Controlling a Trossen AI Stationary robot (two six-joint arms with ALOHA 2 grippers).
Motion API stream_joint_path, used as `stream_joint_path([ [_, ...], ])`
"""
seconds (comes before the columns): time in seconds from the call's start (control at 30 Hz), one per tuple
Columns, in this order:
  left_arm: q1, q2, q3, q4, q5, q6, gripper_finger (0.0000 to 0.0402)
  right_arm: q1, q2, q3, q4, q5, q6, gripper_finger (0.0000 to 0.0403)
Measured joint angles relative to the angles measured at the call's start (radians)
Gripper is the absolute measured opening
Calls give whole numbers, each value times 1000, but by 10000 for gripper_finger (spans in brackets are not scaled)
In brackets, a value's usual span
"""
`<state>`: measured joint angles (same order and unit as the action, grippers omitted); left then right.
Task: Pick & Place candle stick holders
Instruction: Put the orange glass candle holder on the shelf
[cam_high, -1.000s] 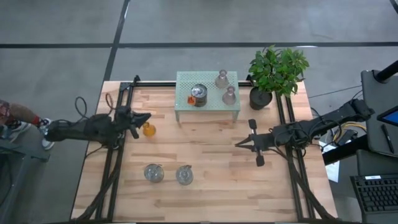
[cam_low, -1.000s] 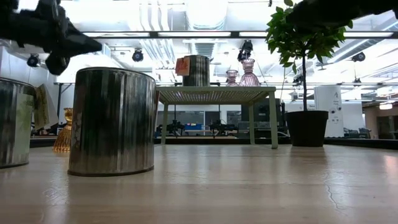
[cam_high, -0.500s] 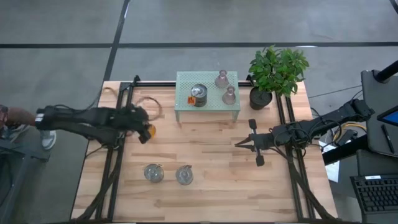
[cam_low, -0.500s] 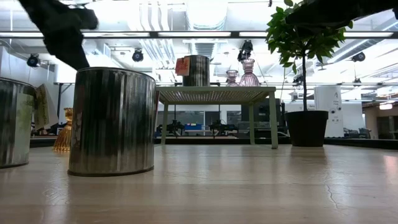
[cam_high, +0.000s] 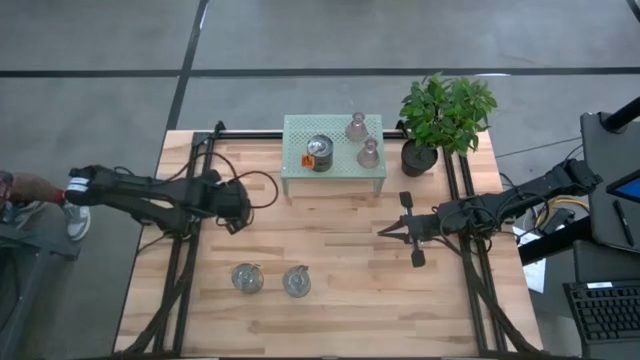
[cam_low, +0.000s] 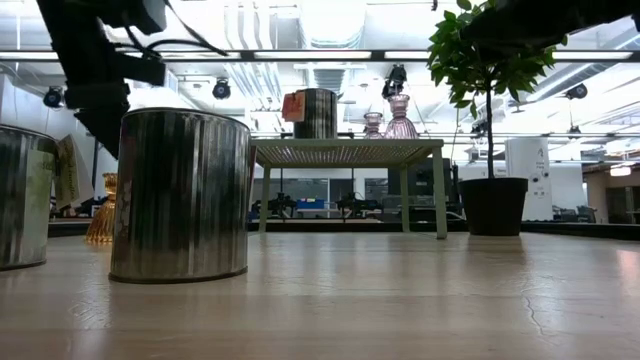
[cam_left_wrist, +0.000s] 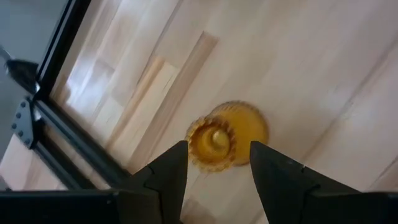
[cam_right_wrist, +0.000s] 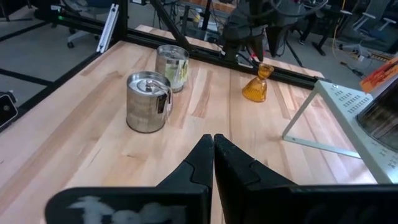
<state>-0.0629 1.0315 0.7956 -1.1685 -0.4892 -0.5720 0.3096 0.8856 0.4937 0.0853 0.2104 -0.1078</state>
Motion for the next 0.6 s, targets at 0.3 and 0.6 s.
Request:
stream_joint_path([
  [0.3,4,-26,-44,8,46,27,177,0,0,-10,0,0,3,9],
  [0.6,47,-49,-87,42,85,130,177,0,0,-10,3,0,0,9],
])
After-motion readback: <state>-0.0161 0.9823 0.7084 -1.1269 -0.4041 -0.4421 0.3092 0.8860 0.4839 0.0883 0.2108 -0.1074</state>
